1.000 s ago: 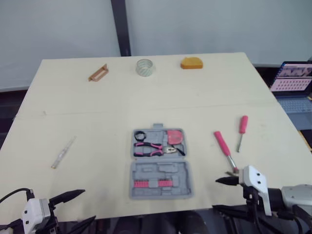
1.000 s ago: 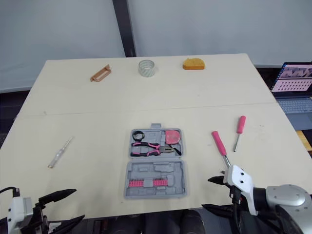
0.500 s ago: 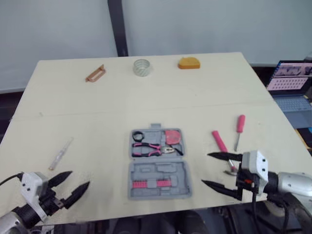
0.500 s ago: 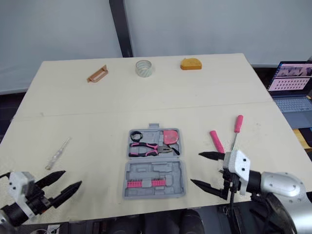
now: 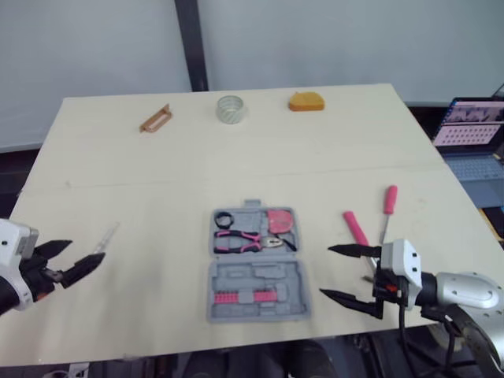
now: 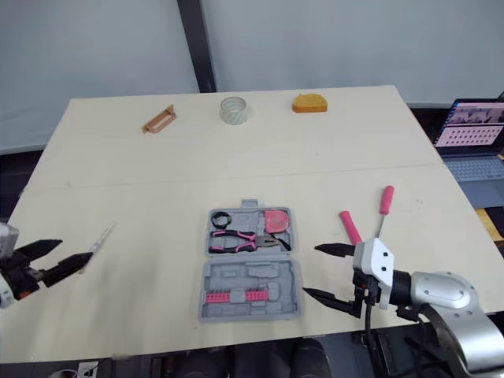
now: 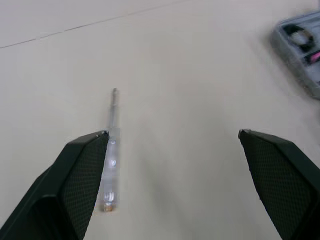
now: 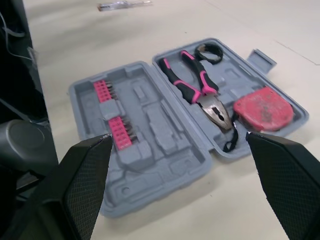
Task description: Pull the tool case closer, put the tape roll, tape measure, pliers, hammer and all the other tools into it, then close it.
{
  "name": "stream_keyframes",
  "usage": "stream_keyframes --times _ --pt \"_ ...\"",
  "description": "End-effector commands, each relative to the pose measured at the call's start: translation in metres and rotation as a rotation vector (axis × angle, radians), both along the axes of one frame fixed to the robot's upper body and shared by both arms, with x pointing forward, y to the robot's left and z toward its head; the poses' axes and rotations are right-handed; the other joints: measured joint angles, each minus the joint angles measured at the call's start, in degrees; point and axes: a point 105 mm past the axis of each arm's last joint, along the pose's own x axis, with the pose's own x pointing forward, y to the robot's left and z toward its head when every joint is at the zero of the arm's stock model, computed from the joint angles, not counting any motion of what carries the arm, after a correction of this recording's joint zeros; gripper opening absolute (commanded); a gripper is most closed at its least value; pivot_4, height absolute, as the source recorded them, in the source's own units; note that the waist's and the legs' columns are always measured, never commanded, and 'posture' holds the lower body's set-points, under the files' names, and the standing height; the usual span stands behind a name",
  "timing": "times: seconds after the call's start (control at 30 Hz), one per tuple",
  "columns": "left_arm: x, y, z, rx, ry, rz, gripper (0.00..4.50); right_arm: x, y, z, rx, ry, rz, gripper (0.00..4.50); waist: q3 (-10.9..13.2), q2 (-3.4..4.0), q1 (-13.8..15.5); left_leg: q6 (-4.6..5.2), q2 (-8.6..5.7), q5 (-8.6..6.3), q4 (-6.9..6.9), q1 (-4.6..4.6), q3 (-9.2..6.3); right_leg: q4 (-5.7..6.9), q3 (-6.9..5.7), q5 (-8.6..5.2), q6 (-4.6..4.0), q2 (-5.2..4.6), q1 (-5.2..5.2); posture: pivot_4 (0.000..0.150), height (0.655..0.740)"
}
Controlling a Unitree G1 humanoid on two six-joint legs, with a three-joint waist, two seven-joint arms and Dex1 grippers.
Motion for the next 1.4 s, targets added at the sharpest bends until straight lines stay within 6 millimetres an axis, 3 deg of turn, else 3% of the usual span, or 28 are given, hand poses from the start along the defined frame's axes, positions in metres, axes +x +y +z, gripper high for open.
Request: stream_keyframes --times 0.03,0.4,0.73,1.4 --pt "0.011 0.007 -0.016 0.025 0.048 -0.001 4.46 0.000 0.005 0.005 0.011 -0.037 0.001 4.50 0.00 -0.01 -0.02 -0.01 0.01 -0.02 -0.01 0.00 0.05 0.01 -0.01 0.00 0.00 0.00 -0.04 0.150 0.7400" --pt "0.042 0.026 -0.058 0.092 0.119 -0.048 4.46 -0.003 0.000 0.007 -0.006 -0.052 -0.076 4.50 -0.03 -0.12 0.13 -0.08 0.19 0.02 0.17 -0.11 0.56 0.68 0.10 0.01 0.00 -0.01 -0.65 0.150 0.7400" --pt "0.040 0.026 -0.091 0.086 0.149 -0.089 4.46 -0.008 -0.002 0.009 -0.017 -0.055 -0.109 4.50 -0.08 -0.18 0.14 -0.05 0.28 0.00 0.16 0.05 0.95 0.85 0.09 0.03 -0.03 -0.03 -0.78 0.150 0.7400" --pt "0.046 0.015 -0.097 0.026 0.141 -0.071 4.46 -0.003 -0.001 0.009 -0.027 -0.042 -0.103 4.50 -0.16 -0.05 0.44 -0.04 0.28 -0.01 0.19 0.09 1.00 0.92 0.10 0.04 -0.05 -0.07 -0.77 0.150 0.7400"
